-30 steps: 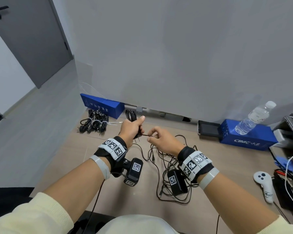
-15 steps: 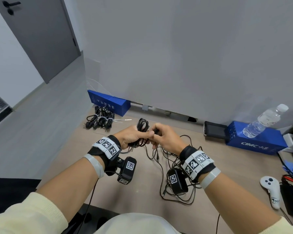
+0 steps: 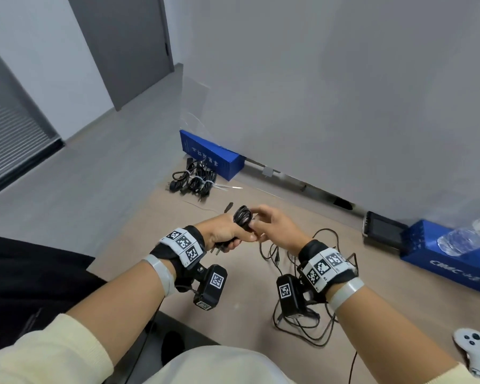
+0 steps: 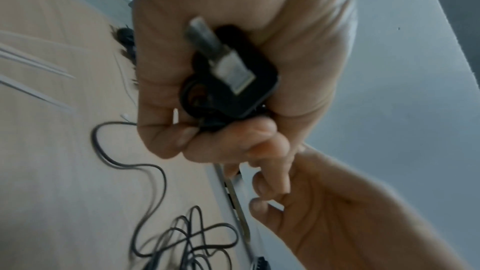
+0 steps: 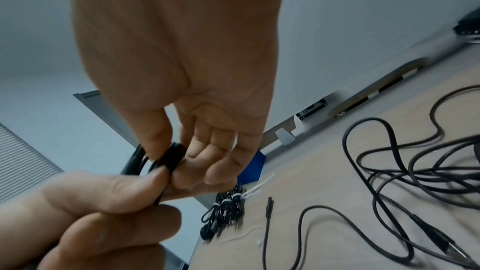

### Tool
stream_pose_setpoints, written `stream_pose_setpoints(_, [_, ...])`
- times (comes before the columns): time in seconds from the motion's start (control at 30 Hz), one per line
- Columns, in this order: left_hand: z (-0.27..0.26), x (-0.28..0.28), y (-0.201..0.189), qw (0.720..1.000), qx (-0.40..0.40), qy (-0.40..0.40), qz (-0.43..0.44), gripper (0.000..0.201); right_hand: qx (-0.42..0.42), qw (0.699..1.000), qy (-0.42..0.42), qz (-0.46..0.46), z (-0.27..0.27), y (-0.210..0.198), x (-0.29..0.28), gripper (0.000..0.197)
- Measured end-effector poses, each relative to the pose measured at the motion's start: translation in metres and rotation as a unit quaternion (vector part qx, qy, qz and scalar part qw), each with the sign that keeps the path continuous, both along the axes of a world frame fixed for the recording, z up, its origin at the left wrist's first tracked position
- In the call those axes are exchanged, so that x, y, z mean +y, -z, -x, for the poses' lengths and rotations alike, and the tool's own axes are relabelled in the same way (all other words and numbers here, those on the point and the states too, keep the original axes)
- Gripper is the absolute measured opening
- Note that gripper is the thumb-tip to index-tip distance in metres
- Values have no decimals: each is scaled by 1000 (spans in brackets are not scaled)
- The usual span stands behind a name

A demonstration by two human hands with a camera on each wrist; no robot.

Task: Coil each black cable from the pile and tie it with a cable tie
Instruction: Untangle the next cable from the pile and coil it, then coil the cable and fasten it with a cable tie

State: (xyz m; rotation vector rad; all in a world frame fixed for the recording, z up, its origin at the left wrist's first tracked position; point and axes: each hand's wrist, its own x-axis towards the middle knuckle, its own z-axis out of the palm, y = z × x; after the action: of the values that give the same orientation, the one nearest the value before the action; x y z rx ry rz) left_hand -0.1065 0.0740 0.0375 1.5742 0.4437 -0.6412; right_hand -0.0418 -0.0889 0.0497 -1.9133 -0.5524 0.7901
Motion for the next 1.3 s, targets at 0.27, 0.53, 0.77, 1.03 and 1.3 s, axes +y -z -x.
stream_pose_setpoints(0.27, [16,2,7,998,25,-32,-39,10,-109,993,-7,50,14,25,49,41])
stream_pose_setpoints(0.53, [47,24,34,989,70,-133,0,22,-68,997,-39,18,18,74,95,27])
stream_pose_setpoints(0.77, [72,67,63,988,95,-120,16,14,-32,998,-51,25,25,122,136,47])
stream_pose_setpoints(1.03, [66,136,89,979,126,-153,45,21,44,994,-30,95,-1,140,183,51])
stream_pose_setpoints(1.3, [66,197,121,955,145,-251,71,20,-143,942,39,302,-63,189,209,32])
